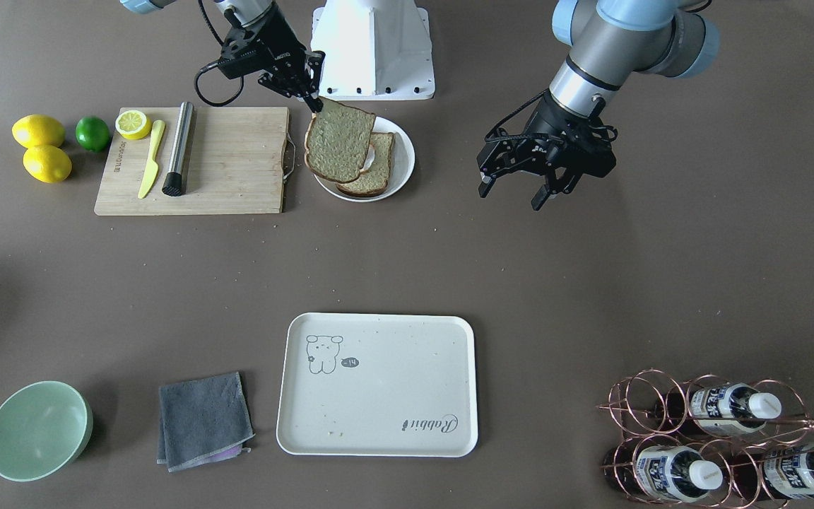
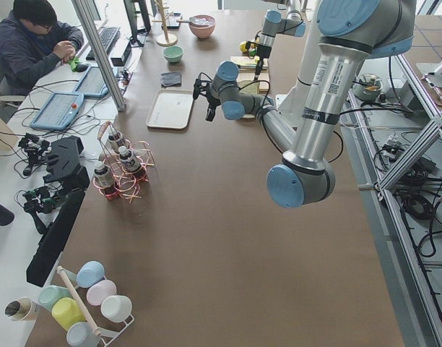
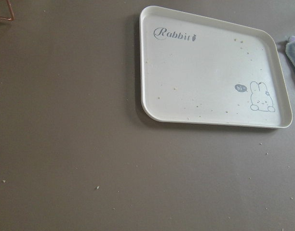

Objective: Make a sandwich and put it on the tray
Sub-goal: 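Grasp the bread slice with the right gripper and flip it onto the egg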

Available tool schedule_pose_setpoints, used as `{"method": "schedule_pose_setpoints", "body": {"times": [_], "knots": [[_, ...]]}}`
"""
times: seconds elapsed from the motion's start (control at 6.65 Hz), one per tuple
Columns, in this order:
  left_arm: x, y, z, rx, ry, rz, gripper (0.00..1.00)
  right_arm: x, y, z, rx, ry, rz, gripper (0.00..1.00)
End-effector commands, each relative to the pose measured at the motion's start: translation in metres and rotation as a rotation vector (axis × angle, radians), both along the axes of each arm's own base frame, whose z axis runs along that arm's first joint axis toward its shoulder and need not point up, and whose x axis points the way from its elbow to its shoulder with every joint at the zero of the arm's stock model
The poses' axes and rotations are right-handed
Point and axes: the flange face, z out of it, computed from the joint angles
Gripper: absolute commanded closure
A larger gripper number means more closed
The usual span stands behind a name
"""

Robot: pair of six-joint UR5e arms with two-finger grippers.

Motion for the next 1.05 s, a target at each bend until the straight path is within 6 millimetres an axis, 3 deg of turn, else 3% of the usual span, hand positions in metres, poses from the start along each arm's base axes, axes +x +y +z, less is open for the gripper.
{"method": "schedule_pose_setpoints", "body": {"times": [0.0,0.6,0.9], "knots": [[0.001,-0.001,0.002,-0.003,-0.003,0.000,0.02,-0.018,-0.001,-0.009,0.055,0.005,-0.023,1.00],[0.001,-0.001,0.002,-0.002,-0.002,0.000,0.02,-0.030,-0.004,-0.018,0.122,0.009,-0.026,1.00],[0.003,0.000,0.001,-0.002,-0.003,0.002,0.02,-0.039,-0.003,-0.012,0.128,0.025,-0.013,1.00]]}}
